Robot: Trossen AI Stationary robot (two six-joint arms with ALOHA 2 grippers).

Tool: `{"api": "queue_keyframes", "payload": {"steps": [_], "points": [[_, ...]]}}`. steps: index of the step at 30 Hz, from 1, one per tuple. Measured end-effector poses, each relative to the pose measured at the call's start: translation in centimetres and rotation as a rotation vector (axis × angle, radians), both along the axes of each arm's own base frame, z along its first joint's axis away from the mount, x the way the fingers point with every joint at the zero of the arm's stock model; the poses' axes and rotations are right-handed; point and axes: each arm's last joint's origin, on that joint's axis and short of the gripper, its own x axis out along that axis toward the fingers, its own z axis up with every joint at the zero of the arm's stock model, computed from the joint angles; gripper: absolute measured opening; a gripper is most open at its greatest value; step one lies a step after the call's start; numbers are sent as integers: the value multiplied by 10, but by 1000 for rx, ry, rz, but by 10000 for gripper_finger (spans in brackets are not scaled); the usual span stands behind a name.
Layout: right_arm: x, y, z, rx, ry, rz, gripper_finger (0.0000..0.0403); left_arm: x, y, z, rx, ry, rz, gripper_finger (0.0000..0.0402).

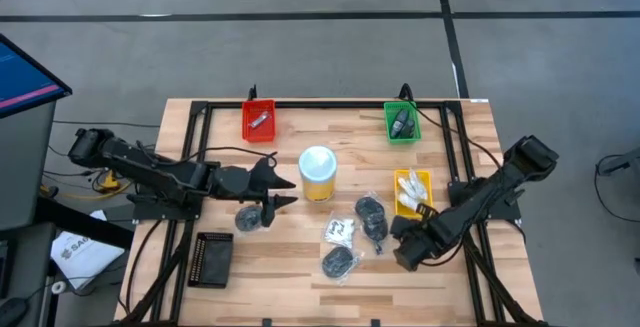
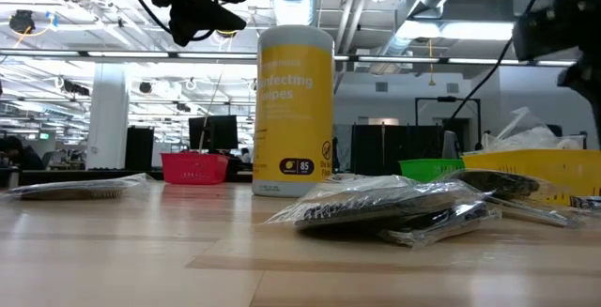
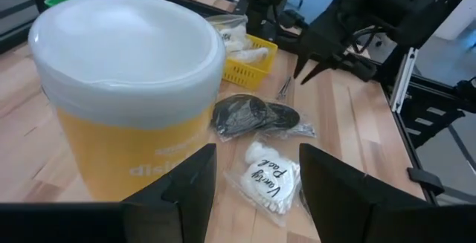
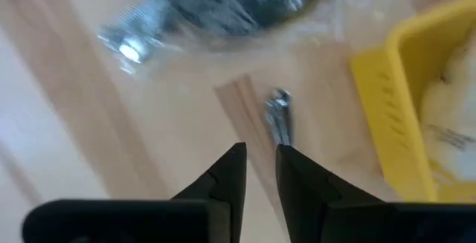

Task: Pick & Place Travel size toiletries
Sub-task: Put the silver nail cutter into the red bin

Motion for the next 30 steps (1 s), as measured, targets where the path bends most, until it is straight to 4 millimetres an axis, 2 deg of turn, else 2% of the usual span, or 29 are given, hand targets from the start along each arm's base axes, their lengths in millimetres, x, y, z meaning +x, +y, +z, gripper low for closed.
{"api": "queue_keyframes", "payload": {"steps": [7,19,25,30], "points": [[-7,-7,-12,5,32,-23,66,0,0,1,-2,-13,2,182],[-5,-8,-13,24,25,3,66,1,0,1,-2,-16,2,182],[-10,-12,-30,67,22,-8,66,1,0,2,0,-18,1,182],[-8,-16,-31,57,25,-16,66,1,0,2,0,-20,0,182]]}}
